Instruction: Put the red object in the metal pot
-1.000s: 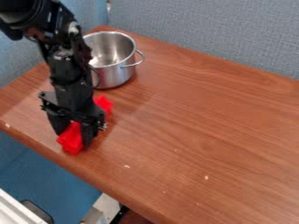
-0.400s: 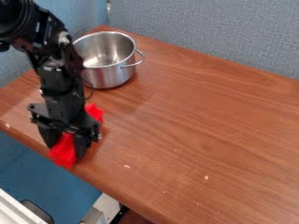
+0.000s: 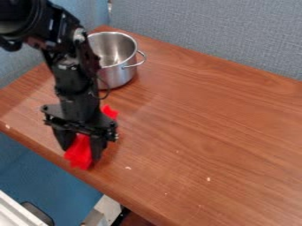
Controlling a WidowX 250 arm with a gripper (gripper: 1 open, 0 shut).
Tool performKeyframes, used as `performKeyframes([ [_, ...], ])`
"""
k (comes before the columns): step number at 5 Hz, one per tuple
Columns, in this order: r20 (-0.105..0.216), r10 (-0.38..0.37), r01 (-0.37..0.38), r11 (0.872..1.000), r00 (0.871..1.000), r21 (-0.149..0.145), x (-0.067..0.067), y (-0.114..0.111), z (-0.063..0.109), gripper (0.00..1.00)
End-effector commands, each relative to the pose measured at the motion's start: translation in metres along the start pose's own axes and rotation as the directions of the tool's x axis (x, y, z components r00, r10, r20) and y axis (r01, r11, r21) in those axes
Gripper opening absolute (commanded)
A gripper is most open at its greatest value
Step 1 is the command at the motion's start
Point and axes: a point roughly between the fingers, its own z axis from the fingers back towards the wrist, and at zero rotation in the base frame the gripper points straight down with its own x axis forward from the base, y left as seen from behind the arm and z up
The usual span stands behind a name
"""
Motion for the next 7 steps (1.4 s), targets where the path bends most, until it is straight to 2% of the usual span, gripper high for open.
performKeyframes([
  [1, 0.066, 0.007, -0.007, 1.000, 0.998, -0.005, 0.015, -0.002, 0.016, 0.00],
  [2, 0.063, 0.031, -0.031, 1.000, 0.998, -0.005, 0.018, 0.005, 0.023, 1.00],
  [3, 0.088, 0.059, -0.060, 0.998, 0.994, 0.009, 0.025, 0.016, 0.020, 1.00],
  [5, 0.065, 0.068, -0.069, 0.997, 0.996, 0.020, 0.029, 0.014, -0.010, 1.00],
  [6, 0.066, 0.053, -0.055, 0.998, 0.996, 0.018, 0.027, 0.009, -0.004, 0.00],
  [7, 0.057, 0.014, -0.014, 1.000, 0.998, 0.013, 0.023, 0.001, 0.006, 0.00],
])
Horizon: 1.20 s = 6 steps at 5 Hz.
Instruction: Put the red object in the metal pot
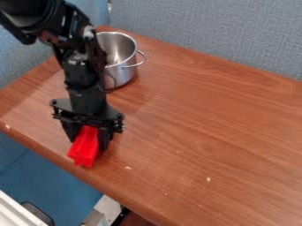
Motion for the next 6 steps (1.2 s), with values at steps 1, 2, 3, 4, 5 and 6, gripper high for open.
performKeyframes([
  [1, 0.037, -0.042, 0.042, 0.999, 0.998, -0.001, 0.010, 0.001, 0.009, 0.00],
  [2, 0.035, -0.057, 0.057, 0.998, 0.998, -0.005, 0.015, 0.002, 0.009, 1.00],
  [3, 0.034, -0.062, 0.062, 0.998, 0.997, 0.005, 0.020, 0.005, 0.004, 0.00],
  [4, 0.030, -0.148, 0.148, 0.989, 0.989, 0.010, 0.026, 0.007, 0.009, 0.00],
  [5, 0.028, -0.229, 0.229, 0.973, 0.973, 0.013, 0.032, 0.008, 0.013, 0.00],
  [6, 0.038, -0.294, 0.294, 0.956, 0.955, 0.003, 0.032, 0.008, 0.015, 0.00],
])
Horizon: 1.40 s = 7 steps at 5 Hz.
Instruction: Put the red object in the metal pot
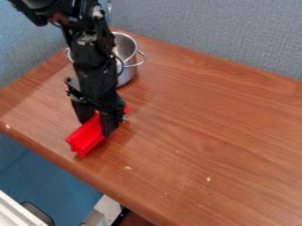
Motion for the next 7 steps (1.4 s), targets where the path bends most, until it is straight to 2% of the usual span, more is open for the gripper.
performKeyframes([
  [1, 0.034, -0.057, 0.057, 0.998, 0.998, 0.006, 0.003, 0.007, 0.008, 0.00],
  [2, 0.035, -0.030, 0.030, 0.999, 0.999, -0.016, 0.003, 0.008, 0.024, 0.00],
  [3, 0.067, 0.049, -0.047, 0.998, 0.997, -0.037, 0.009, 0.020, 0.052, 0.00],
  [4, 0.068, 0.104, -0.102, 0.994, 0.992, -0.039, 0.020, 0.032, 0.077, 0.00],
  [5, 0.083, 0.169, -0.164, 0.985, 0.982, -0.055, 0.042, 0.048, 0.103, 0.00],
  [6, 0.114, 0.208, -0.203, 0.978, 0.971, -0.055, 0.070, 0.061, 0.122, 0.00],
  [7, 0.099, 0.204, -0.203, 0.979, 0.974, -0.020, 0.069, 0.079, 0.103, 0.00],
])
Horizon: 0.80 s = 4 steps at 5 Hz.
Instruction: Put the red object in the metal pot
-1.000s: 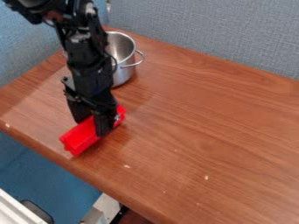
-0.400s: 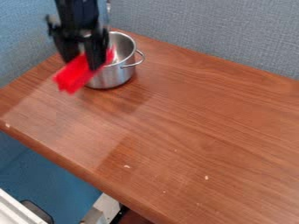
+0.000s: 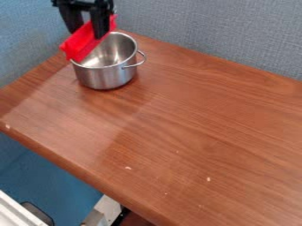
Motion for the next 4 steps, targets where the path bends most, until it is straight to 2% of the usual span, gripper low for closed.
performKeyframes([
  [1, 0.044, 0.018, -0.021, 0.999, 0.999, 0.050, 0.006, 0.035, 0.000, 0.00],
  [2, 0.047, -0.032, 0.029, 0.997, 0.998, 0.073, 0.010, 0.045, -0.013, 0.00],
  [3, 0.045, -0.073, 0.070, 0.995, 0.996, 0.074, 0.017, 0.047, -0.015, 1.00],
  [4, 0.053, -0.103, 0.098, 0.991, 0.993, 0.091, 0.017, 0.054, -0.012, 1.00],
])
